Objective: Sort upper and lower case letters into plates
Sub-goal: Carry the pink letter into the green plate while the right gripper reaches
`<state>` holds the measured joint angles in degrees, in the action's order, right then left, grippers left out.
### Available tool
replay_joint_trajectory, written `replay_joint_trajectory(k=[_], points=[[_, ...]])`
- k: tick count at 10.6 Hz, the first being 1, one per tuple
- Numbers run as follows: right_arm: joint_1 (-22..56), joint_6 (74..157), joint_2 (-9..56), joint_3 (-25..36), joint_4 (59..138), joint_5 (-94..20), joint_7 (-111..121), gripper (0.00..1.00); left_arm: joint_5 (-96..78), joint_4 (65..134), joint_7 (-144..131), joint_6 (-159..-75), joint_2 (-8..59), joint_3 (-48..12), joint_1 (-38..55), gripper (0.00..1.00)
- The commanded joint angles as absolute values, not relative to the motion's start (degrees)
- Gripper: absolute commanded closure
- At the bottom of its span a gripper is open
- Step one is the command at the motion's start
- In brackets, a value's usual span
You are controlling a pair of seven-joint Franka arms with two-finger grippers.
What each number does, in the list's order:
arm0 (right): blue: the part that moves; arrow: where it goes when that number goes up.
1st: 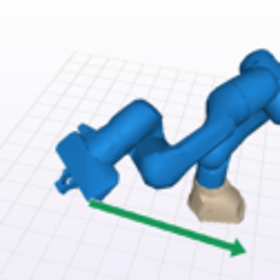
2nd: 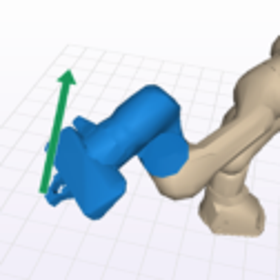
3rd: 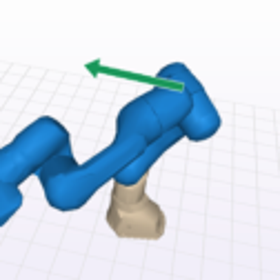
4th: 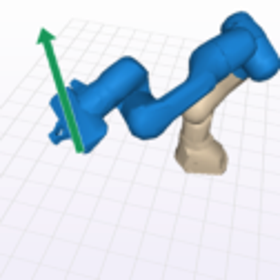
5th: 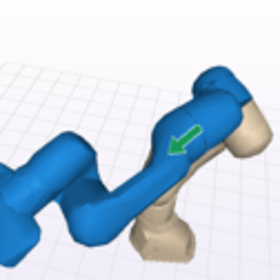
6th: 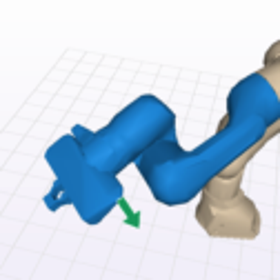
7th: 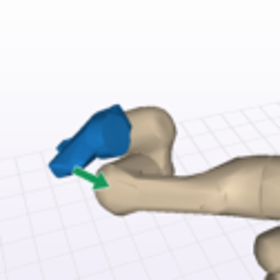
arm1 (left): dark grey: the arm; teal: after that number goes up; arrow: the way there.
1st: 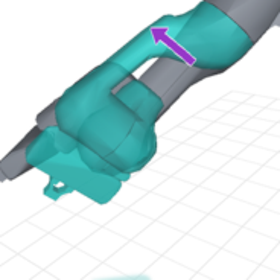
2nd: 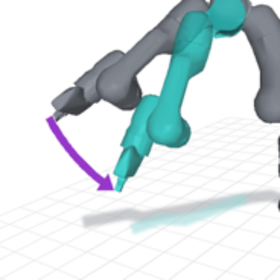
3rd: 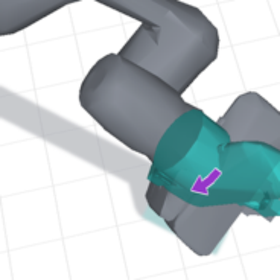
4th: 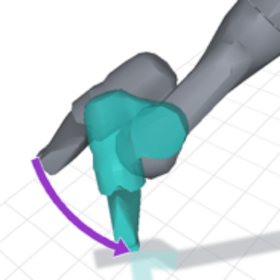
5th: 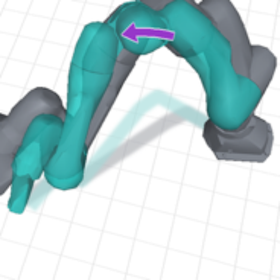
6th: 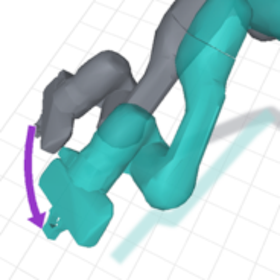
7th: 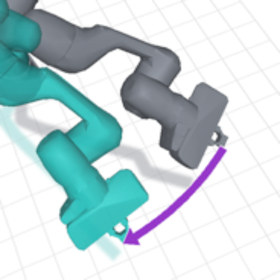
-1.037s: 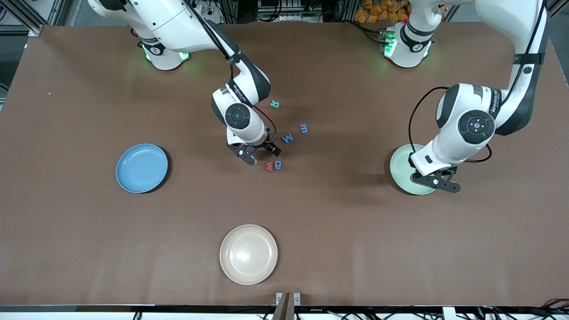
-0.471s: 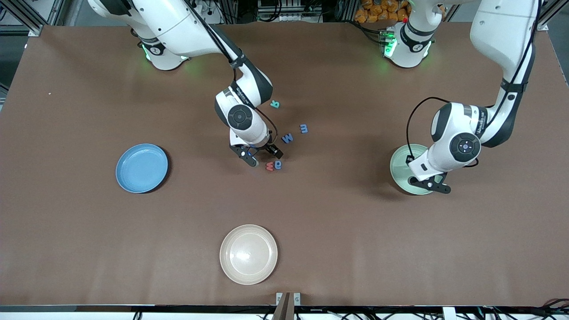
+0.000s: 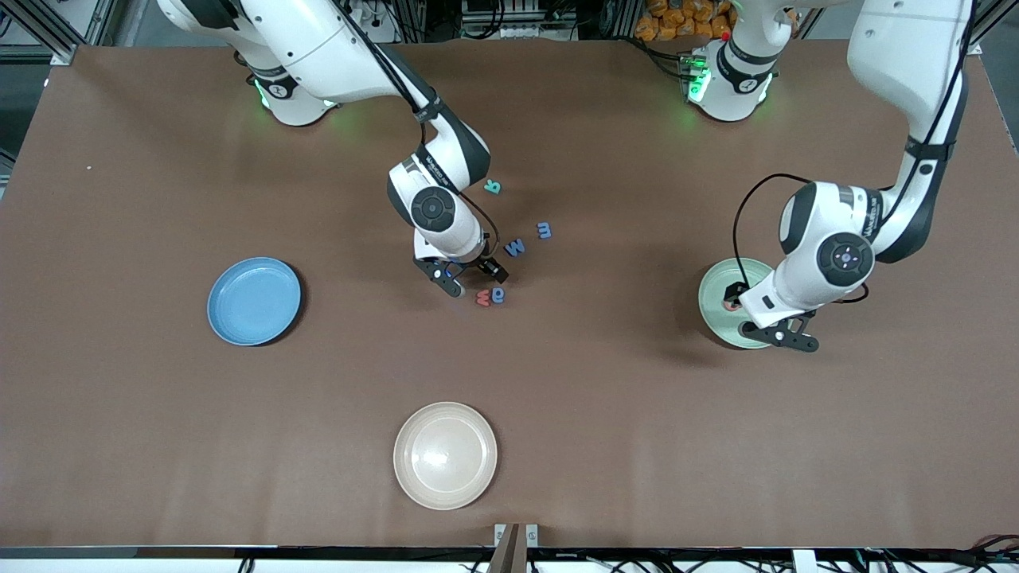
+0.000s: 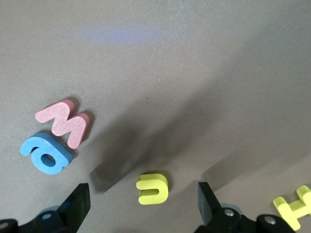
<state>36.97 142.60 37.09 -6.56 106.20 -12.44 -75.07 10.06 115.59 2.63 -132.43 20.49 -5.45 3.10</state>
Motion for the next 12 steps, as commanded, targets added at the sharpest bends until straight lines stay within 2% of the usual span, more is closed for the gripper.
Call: replay_joint_trajectory(k=[1,2,5,9,12], points=[[37.6,143.0,37.8,-6.2,105.4,-13.0,-75.9,0.2,9.5,116.8,2.3,-131.2,14.1,-5.7,6.7,0.0],[37.7,143.0,37.9,-6.2,105.5,-13.0,-75.9,0.26,9.4,116.7,2.1,-131.0,12.8,-5.7,8.4,0.0],[37.7,143.0,37.8,-6.2,105.5,-13.0,-75.9,0.29,5.5,115.6,1.7,-130.9,10.0,-5.7,12.9,0.0],[37.9,143.0,37.9,-6.2,105.5,-13.0,-76.0,0.55,1.9,112.8,1.5,-130.7,7.0,-5.7,17.0,0.0],[37.8,143.1,37.9,-6.2,105.5,-13.0,-76.0,0.73,1.9,109.8,-4.6,-127.4,6.4,-7.2,17.7,0.0]])
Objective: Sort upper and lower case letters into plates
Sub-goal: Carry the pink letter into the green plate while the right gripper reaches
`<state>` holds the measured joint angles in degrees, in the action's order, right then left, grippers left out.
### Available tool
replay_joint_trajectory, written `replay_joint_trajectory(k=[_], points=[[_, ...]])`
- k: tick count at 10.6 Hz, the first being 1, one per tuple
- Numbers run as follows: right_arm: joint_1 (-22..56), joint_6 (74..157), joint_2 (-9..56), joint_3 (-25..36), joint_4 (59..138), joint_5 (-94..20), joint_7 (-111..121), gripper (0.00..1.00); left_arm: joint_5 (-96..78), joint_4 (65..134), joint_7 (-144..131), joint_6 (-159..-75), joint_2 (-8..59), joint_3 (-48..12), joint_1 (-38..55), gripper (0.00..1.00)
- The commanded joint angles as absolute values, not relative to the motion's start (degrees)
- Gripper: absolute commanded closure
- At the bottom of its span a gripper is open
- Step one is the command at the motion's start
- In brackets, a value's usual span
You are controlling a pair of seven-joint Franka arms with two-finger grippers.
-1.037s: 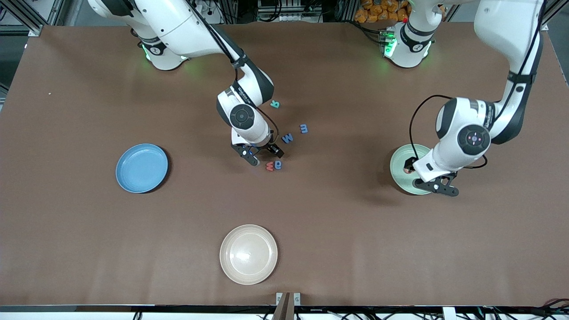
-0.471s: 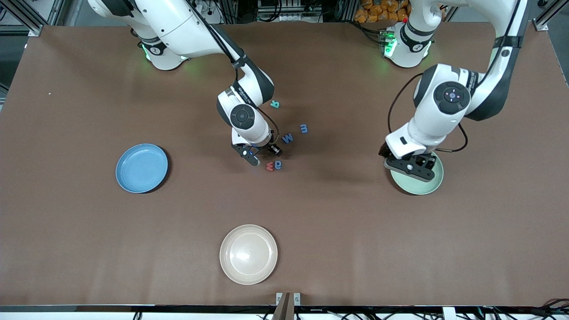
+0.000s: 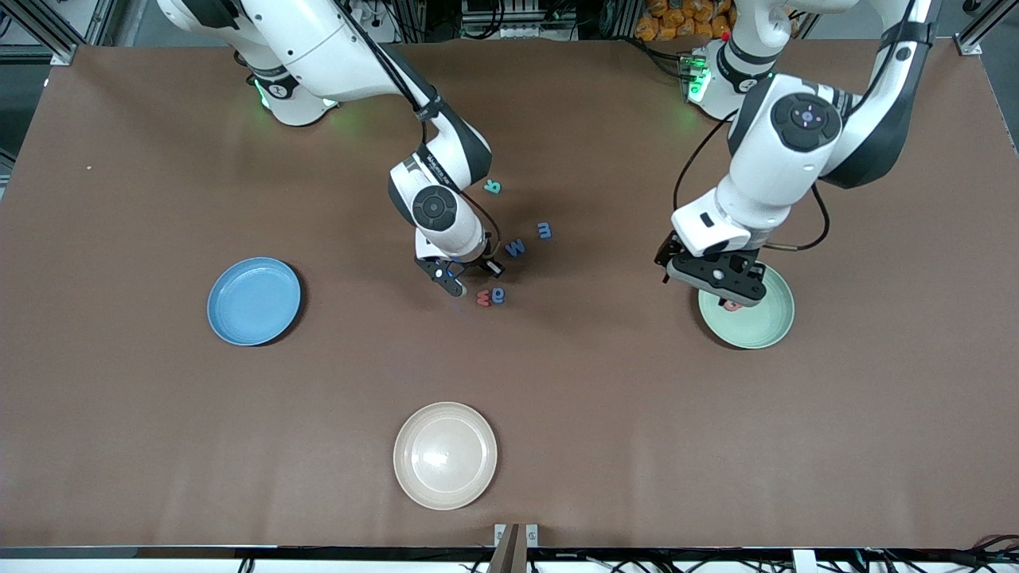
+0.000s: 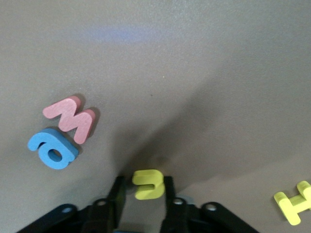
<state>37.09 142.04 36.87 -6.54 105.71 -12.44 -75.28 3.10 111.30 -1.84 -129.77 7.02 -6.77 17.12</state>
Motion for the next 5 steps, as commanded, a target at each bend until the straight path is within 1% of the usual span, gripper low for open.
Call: replay_joint_trajectory(k=[1,3,4,5], points=[[37.9,143.1,37.9,-6.2,105.6,-13.0,-76.0,0.76,1.9,108.5,-6.2,-125.8,6.5,-7.3,18.9,0.0],[37.9,143.0,37.9,-6.2,105.5,-13.0,-75.9,0.84,1.9,107.3,-7.4,-125.0,6.9,-7.5,20.6,0.0],[37.8,142.8,37.7,-6.2,105.5,-13.0,-75.9,0.91,1.9,107.2,-8.3,-125.0,7.0,-7.9,21.5,0.0],[37.7,142.3,37.3,-6.2,105.3,-13.0,-75.9,0.96,1.9,107.1,-10.3,-125.0,7.3,-9.2,21.6,0.0]])
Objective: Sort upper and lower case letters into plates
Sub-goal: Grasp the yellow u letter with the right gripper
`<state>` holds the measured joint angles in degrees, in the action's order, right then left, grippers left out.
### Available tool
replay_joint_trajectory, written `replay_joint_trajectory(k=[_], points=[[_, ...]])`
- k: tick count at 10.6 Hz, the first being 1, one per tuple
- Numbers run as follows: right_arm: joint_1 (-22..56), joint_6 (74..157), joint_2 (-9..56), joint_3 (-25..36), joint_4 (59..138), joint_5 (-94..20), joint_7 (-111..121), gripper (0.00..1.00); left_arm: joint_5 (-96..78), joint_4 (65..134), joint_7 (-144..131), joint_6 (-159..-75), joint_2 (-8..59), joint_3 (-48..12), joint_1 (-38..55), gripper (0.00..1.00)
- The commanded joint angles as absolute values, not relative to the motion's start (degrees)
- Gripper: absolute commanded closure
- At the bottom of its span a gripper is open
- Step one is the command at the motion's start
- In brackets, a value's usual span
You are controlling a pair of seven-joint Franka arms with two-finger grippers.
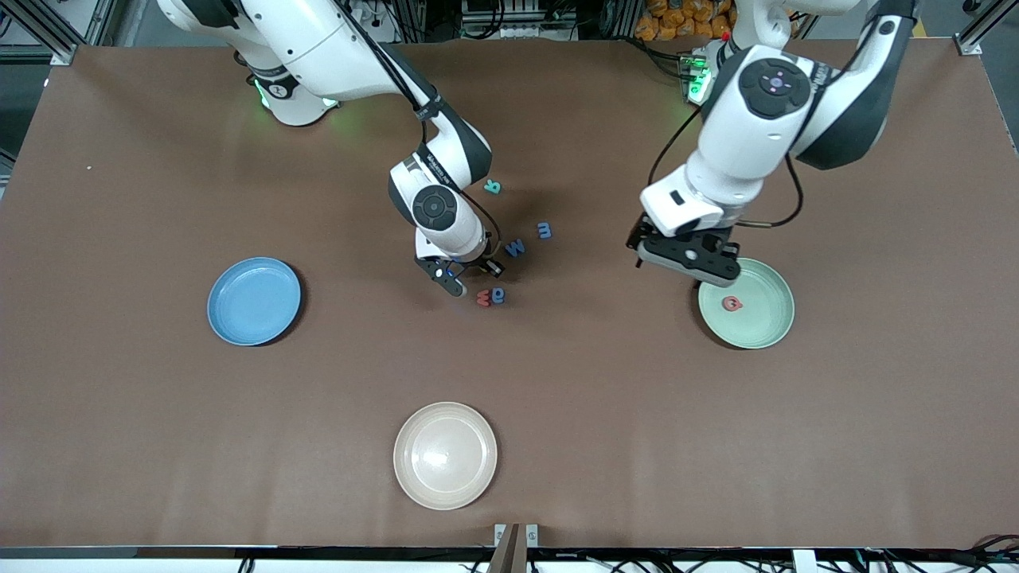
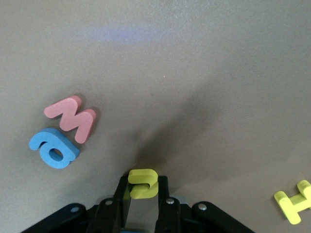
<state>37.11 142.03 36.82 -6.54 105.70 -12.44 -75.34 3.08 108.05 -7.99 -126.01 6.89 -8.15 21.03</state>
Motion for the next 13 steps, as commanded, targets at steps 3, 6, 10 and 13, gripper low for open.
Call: replay_joint_trajectory(k=[3,6,10,13], points=[[34.6,134.9,32.4,-5.9,104.9,-13.1,-73.7,1.0,2.4,106.8,-14.1,-125.2,9.6,-11.9,22.1,0.0],[29.6,129.8,27.3,-6.2,104.9,-13.4,-71.0,1.0,2.6,106.1,-14.1,-127.3,13.6,-11.9,24.7,0.0],[17.6,114.1,18.7,-5.7,105.0,-13.4,-57.0,1.0,2.7,103.7,-14.2,-132.6,22.1,-11.9,30.9,0.0],[5.8,111.2,18.6,-5.5,105.8,-12.8,-43.7,1.0,2.9,98.4,-12.0,-133.5,30.6,-14.8,31.6,0.0]])
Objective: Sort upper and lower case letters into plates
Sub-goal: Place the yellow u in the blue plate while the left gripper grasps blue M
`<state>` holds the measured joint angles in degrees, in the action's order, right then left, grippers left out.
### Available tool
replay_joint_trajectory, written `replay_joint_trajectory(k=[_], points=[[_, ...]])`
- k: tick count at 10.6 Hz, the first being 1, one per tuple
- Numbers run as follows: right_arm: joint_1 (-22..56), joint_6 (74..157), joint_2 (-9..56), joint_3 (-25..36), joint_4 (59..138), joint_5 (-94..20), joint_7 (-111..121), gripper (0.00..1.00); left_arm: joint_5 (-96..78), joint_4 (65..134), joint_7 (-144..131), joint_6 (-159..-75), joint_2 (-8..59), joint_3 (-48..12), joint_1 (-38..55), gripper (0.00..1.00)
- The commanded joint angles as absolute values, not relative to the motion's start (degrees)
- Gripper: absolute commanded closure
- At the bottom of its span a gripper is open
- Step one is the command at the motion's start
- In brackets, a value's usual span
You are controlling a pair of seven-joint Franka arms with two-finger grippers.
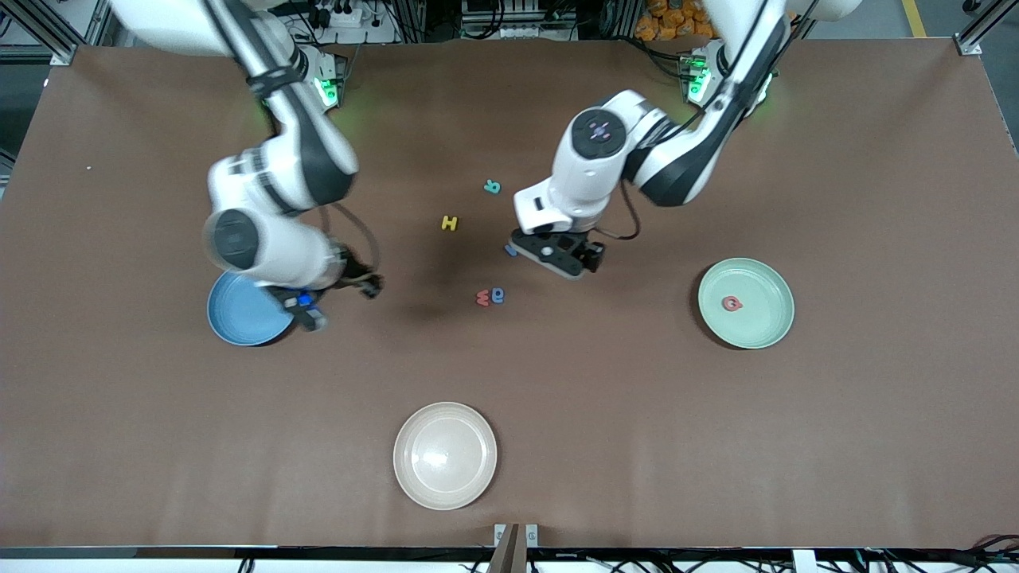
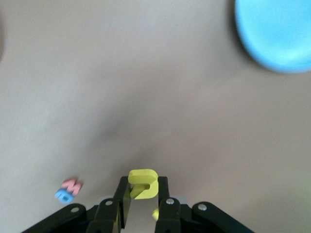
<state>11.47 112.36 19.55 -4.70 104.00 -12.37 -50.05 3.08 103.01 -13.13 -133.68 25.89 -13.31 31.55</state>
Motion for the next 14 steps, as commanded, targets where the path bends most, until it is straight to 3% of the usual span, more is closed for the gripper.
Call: replay_joint_trajectory(k=[1,5,6,10,11,12,13,14], points=[[2.1,110.7,18.8,-5.5,105.9,-12.7,-38.4,1.0,2.9,97.3,-12.0,-133.5,32.3,-14.9,33.0,0.0],[-5.3,114.4,21.0,-3.9,110.0,-6.5,-25.3,1.0,10.1,96.4,-12.5,-133.5,36.8,-14.9,37.3,0.03],[-6.0,117.5,21.0,-3.3,112.3,-6.4,-22.6,1.0,11.3,96.6,-12.9,-133.5,37.5,-14.9,38.6,0.1],[-6.1,122.6,23.3,-1.8,114.4,-6.3,-21.3,1.0,12.3,99.2,-13.8,-134.0,38.3,-14.9,39.5,0.14],[-6.1,122.5,23.6,-1.8,114.4,-6.3,-21.3,0.81,13.0,100.0,-13.8,-134.0,38.3,-14.9,39.4,0.14],[-6.3,122.5,23.8,-1.6,114.4,-6.3,-21.3,0.49,15.4,100.3,-13.9,-134.0,38.7,-14.9,39.3,0.17],[-6.2,122.2,23.8,-1.4,114.3,-6.3,-21.4,0.05,16.3,100.1,-14.9,-134.2,39.5,-14.9,39.2,0.17],[-6.3,122.0,23.8,-1.4,114.3,-6.3,-21.4,0.0,16.3,99.9,-16.8,-135.3,40.2,-14.9,39.3,0.17]])
